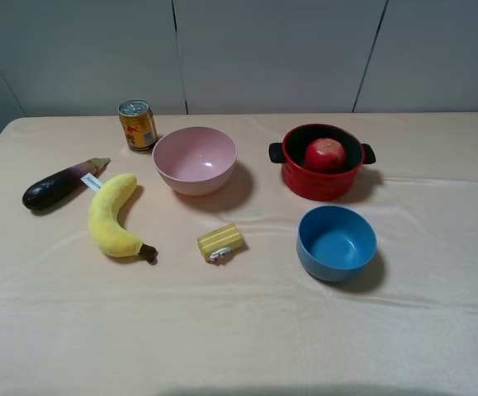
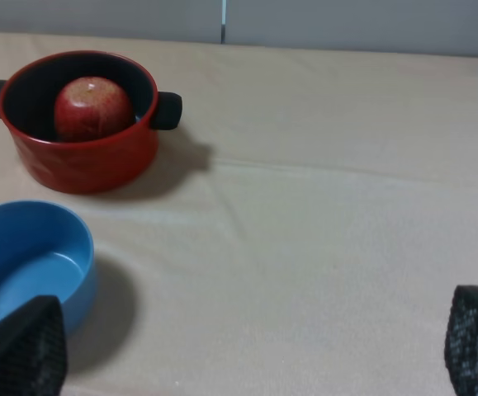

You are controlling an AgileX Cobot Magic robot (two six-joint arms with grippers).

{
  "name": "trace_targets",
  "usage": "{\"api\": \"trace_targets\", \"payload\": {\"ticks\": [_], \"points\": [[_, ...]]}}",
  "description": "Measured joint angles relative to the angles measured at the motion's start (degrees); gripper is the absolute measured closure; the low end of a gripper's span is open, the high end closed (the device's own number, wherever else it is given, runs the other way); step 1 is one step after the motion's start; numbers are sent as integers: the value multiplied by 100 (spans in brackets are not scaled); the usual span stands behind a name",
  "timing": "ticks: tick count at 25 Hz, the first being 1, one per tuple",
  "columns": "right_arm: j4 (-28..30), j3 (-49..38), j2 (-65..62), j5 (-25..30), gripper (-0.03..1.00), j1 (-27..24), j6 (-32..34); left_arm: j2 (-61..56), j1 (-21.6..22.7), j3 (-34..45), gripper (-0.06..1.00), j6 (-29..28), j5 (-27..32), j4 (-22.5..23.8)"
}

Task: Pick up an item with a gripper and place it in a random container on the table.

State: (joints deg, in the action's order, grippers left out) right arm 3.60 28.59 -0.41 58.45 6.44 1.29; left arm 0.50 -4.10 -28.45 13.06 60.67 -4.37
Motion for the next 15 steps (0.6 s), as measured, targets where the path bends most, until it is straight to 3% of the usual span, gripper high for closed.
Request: {"api": "trace_targets", "payload": {"ticks": [15], "points": [[0, 0, 0, 0, 27, 0, 0, -72, 0, 0, -5, 13, 6, -11]]}}
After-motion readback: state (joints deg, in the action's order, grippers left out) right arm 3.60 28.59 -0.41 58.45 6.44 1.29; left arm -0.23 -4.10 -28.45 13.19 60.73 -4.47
